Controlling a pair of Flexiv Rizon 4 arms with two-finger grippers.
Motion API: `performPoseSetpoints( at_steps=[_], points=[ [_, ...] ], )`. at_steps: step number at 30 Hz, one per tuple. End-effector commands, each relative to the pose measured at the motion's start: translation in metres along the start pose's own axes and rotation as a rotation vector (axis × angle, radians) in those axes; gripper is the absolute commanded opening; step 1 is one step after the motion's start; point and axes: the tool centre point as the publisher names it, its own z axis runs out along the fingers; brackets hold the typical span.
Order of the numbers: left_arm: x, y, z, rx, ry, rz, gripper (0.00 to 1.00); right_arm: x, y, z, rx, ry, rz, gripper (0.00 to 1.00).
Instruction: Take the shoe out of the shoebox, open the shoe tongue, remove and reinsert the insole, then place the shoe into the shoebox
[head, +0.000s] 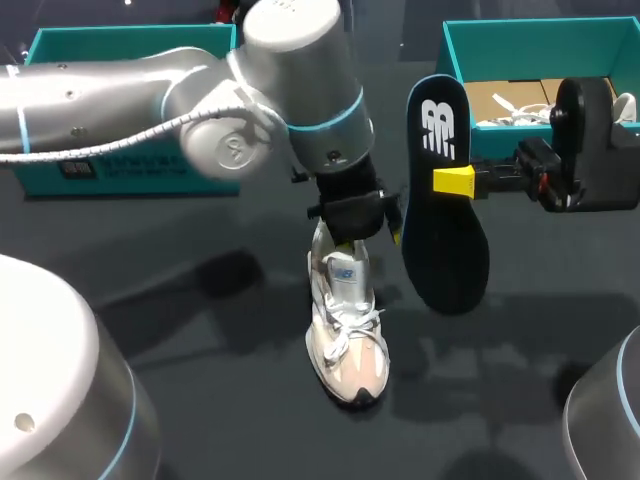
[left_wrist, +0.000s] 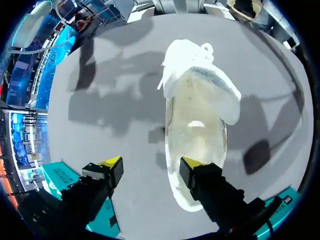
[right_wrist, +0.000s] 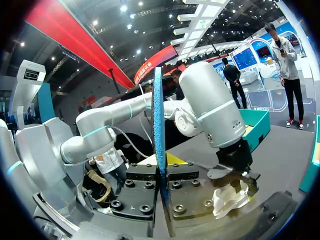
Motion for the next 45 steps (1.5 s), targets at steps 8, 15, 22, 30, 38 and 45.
performPoseSetpoints(
  at_steps=[8,15,22,30,38,45],
  points=[
    [0.014,-0.004,-0.078,-0.009,-0.316,-0.024,1.00,-0.001,-0.001,0.002,0.000,0.000,0.000,0.00],
    [0.012,-0.001,-0.080,-0.031,-0.406,-0.028,1.00,-0.001,-0.001,0.002,0.000,0.000,0.000,0.00],
    [-0.012,0.002,-0.109,-0.027,-0.668,-0.004,1.00,-0.001,-0.001,0.002,0.000,0.000,0.000,0.00],
    [-0.020,0.005,-0.124,-0.015,-0.728,-0.007,1.00,-0.001,-0.001,0.002,0.000,0.000,0.000,0.00],
    [-0.024,0.007,-0.127,-0.004,-0.882,0.002,1.00,-0.001,-0.001,0.002,0.000,0.000,0.000,0.00],
    [-0.028,0.009,-0.147,-0.026,-1.002,0.012,1.00,-0.029,0.011,-0.009,0.009,0.039,0.088,0.00]
  ],
)
